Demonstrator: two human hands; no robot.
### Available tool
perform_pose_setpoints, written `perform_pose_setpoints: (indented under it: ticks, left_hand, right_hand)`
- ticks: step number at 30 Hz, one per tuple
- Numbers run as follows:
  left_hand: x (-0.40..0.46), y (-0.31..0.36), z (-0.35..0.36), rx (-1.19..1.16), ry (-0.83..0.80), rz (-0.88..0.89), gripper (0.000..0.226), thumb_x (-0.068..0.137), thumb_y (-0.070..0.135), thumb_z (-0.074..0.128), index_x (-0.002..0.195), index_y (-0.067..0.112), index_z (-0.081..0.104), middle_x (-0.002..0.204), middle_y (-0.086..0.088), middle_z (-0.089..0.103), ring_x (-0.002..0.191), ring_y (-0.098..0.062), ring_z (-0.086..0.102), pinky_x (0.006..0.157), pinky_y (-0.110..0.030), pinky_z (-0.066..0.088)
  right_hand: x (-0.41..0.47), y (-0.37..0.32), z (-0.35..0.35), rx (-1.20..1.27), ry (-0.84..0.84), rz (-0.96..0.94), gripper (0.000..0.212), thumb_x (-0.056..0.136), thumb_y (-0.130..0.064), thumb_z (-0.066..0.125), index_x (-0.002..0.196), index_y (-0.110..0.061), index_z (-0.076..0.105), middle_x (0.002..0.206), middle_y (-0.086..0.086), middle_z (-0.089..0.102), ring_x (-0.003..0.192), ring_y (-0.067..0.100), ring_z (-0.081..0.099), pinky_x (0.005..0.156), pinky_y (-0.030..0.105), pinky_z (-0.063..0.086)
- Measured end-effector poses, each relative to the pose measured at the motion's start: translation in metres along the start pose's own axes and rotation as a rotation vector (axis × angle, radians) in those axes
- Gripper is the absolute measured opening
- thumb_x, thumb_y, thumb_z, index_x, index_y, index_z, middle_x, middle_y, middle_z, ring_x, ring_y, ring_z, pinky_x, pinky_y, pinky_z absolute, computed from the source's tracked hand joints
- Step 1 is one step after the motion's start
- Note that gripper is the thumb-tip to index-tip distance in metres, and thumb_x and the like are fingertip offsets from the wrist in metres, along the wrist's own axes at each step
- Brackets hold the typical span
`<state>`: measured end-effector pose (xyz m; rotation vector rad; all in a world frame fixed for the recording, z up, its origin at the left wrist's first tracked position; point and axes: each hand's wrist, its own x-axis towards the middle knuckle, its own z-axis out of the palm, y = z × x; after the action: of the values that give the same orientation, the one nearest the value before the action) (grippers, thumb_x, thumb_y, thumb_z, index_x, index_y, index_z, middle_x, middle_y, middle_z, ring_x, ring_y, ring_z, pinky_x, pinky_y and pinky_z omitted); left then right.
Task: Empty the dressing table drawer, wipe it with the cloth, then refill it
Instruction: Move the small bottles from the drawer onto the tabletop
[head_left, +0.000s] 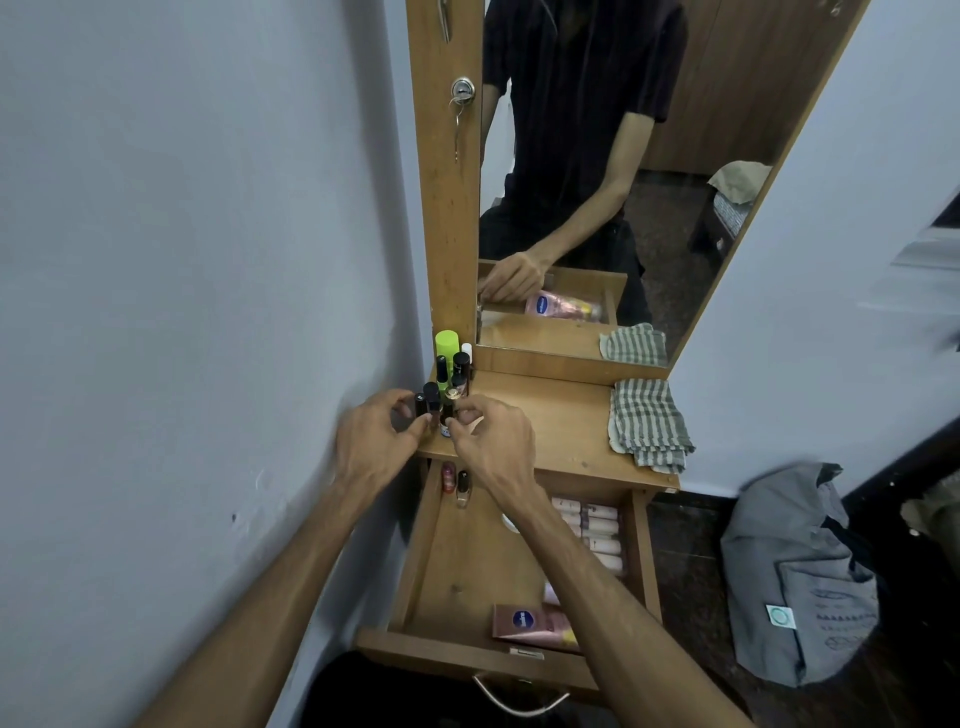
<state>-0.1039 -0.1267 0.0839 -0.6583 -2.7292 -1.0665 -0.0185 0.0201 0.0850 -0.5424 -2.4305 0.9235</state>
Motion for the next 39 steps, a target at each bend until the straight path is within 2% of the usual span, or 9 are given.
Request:
perform_pose_setpoints:
  ticks: [4, 9, 13, 16, 19, 26, 33, 37, 39]
  left_hand:
    - [-0.022, 0.003, 0.005, -0.042, 0.057, -0.062, 0.014, 0.087, 0.034, 0.076, 0.091, 0.026, 0.065, 0.076, 0.014, 0.063, 0.063, -0.003, 0.056, 0.052, -0.019, 0.04]
    - [-0.054, -0.003, 0.023, -0.042, -0.003, -0.075, 0.013, 0.084, 0.027, 0.072, 0.078, 0.027, 0.061, 0.069, 0.011, 0.063, 0.063, -0.008, 0.058, 0.057, -0.031, 0.052]
    - [-0.068, -0.013, 0.039, 0.039, -0.104, -0.007, 0.005, 0.083, 0.03, 0.073, 0.088, 0.028, 0.072, 0.077, 0.011, 0.067, 0.07, -0.013, 0.062, 0.066, -0.031, 0.054]
    - [-0.068, -0.021, 0.049, 0.112, -0.152, 0.043, 0.019, 0.087, 0.033, 0.069, 0.106, 0.031, 0.074, 0.091, 0.007, 0.073, 0.083, -0.02, 0.068, 0.07, -0.03, 0.052]
    - [-0.063, -0.025, 0.056, 0.14, -0.166, 0.073, 0.026, 0.091, 0.036, 0.064, 0.116, 0.032, 0.07, 0.095, 0.004, 0.073, 0.087, -0.025, 0.069, 0.071, -0.034, 0.053]
    - [-0.053, -0.028, 0.069, 0.24, -0.217, 0.09, 0.021, 0.092, 0.036, 0.061, 0.11, 0.028, 0.067, 0.103, 0.004, 0.072, 0.096, -0.025, 0.069, 0.073, -0.035, 0.051]
    - [-0.058, -0.028, 0.075, 0.146, -0.165, 0.055, 0.022, 0.09, 0.033, 0.066, 0.112, 0.029, 0.07, 0.107, 0.003, 0.072, 0.095, -0.025, 0.069, 0.074, -0.037, 0.054]
    - [-0.064, -0.024, 0.074, 0.077, -0.135, 0.008, 0.008, 0.087, 0.035, 0.07, 0.092, 0.029, 0.066, 0.091, 0.009, 0.069, 0.082, -0.02, 0.066, 0.067, -0.034, 0.05]
    - [-0.069, -0.022, 0.071, 0.021, -0.102, -0.02, 0.013, 0.084, 0.033, 0.072, 0.085, 0.029, 0.06, 0.077, 0.01, 0.061, 0.07, -0.014, 0.06, 0.061, -0.03, 0.044]
  right_hand:
    - [-0.02, 0.006, -0.005, 0.029, 0.065, -0.031, 0.012, 0.086, -0.026, 0.07, 0.093, -0.022, 0.079, 0.081, -0.009, 0.075, 0.067, 0.006, 0.065, 0.067, 0.028, 0.058]
    - [-0.05, 0.019, 0.001, 0.03, 0.036, 0.047, 0.008, 0.081, -0.028, 0.07, 0.083, -0.025, 0.076, 0.066, -0.011, 0.07, 0.06, 0.004, 0.063, 0.061, 0.024, 0.056]
    - [-0.065, 0.037, 0.013, -0.041, -0.075, 0.152, 0.019, 0.083, -0.035, 0.068, 0.094, -0.024, 0.077, 0.075, -0.007, 0.075, 0.072, 0.014, 0.071, 0.07, 0.032, 0.059]
    - [-0.069, 0.047, 0.021, -0.058, -0.12, 0.18, 0.029, 0.085, -0.04, 0.068, 0.109, -0.024, 0.075, 0.08, -0.006, 0.077, 0.079, 0.015, 0.073, 0.072, 0.032, 0.058]
    - [-0.068, 0.05, 0.029, -0.077, -0.137, 0.203, 0.032, 0.085, -0.043, 0.066, 0.112, -0.026, 0.072, 0.076, -0.005, 0.075, 0.078, 0.018, 0.072, 0.07, 0.031, 0.056]
    - [-0.06, 0.053, 0.049, -0.087, -0.155, 0.227, 0.033, 0.089, -0.048, 0.062, 0.113, -0.028, 0.071, 0.085, -0.003, 0.078, 0.09, 0.025, 0.072, 0.072, 0.035, 0.053]
    - [-0.063, 0.056, 0.052, -0.057, -0.121, 0.22, 0.029, 0.091, -0.044, 0.062, 0.108, -0.024, 0.074, 0.09, -0.001, 0.078, 0.09, 0.027, 0.071, 0.071, 0.037, 0.052]
    - [-0.07, 0.057, 0.04, -0.027, -0.073, 0.212, 0.026, 0.085, -0.043, 0.065, 0.098, -0.023, 0.075, 0.084, -0.005, 0.076, 0.081, 0.018, 0.07, 0.069, 0.035, 0.053]
    - [-0.074, 0.057, 0.031, -0.01, -0.018, 0.217, 0.024, 0.082, -0.044, 0.067, 0.093, -0.025, 0.075, 0.08, -0.009, 0.075, 0.075, 0.01, 0.068, 0.065, 0.029, 0.05]
